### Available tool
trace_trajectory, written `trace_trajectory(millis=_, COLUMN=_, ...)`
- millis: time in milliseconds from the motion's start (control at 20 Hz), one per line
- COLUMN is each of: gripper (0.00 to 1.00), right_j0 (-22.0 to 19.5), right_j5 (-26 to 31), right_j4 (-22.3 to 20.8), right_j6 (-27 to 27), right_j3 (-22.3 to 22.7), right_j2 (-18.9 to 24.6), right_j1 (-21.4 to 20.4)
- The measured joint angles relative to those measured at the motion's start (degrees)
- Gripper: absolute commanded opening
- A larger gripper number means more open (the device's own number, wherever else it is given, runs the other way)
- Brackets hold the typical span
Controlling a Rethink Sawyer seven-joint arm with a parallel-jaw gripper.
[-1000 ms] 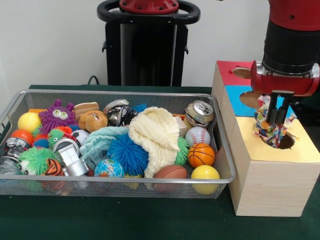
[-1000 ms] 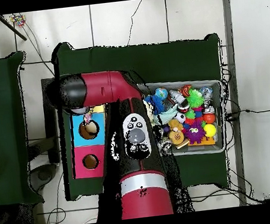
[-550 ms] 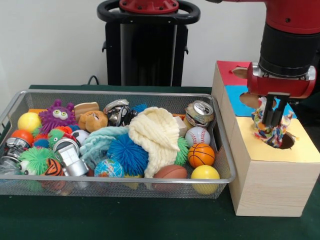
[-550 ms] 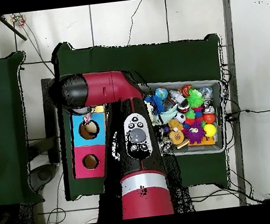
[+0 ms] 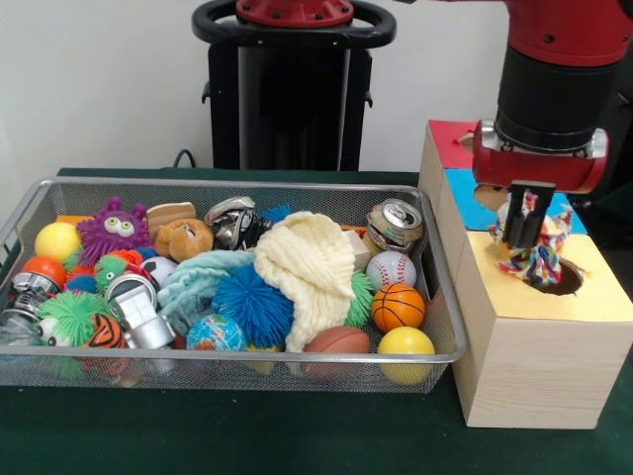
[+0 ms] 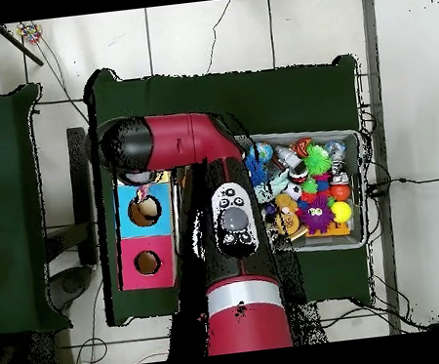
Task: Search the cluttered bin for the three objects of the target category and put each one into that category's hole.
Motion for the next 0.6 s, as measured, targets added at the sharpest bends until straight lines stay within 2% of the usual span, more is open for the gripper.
trace_trajectory(millis=600, gripper=0.00, right_j0=-4.9, right_j5=0.5, right_j4=0.2, right_j6=0.0, right_j3=0.5, right_j2=2.6, right_j1=1.5)
